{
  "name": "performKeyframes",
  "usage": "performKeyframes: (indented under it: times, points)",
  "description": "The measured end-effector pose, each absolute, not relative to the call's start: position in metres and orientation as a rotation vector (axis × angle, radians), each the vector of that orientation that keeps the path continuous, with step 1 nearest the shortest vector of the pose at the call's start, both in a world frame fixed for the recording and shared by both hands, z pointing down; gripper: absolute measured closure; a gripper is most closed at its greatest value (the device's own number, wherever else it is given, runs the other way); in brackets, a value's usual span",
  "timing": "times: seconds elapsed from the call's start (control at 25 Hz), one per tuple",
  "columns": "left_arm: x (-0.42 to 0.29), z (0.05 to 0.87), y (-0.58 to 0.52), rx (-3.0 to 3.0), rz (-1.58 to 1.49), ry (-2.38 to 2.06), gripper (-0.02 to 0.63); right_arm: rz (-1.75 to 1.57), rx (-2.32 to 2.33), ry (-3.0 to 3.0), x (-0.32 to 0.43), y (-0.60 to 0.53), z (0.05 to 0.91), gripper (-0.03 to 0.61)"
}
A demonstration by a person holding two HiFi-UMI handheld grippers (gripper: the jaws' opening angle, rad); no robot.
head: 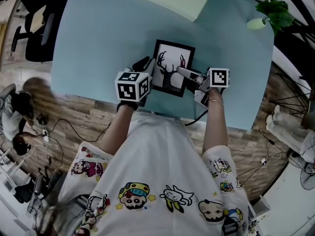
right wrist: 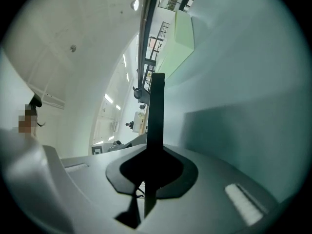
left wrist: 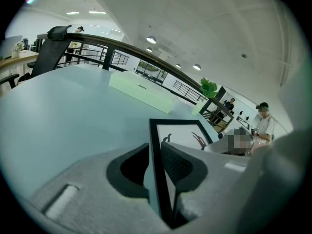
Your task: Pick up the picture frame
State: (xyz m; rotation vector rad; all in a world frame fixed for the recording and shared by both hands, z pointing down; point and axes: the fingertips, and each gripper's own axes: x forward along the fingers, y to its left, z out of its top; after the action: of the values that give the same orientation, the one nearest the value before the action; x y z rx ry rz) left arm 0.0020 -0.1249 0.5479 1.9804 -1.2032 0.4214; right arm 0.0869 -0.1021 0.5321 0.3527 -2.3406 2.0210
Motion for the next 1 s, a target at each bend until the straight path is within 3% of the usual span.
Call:
performKeyframes:
  times: [1.0]
  points:
    - [0.019, 0.439, -0.092, 2.251, 0.258, -1.182, 0.538, 1.345, 0.766, -2.722, 0.129, -0.08, 0.415, 0.546]
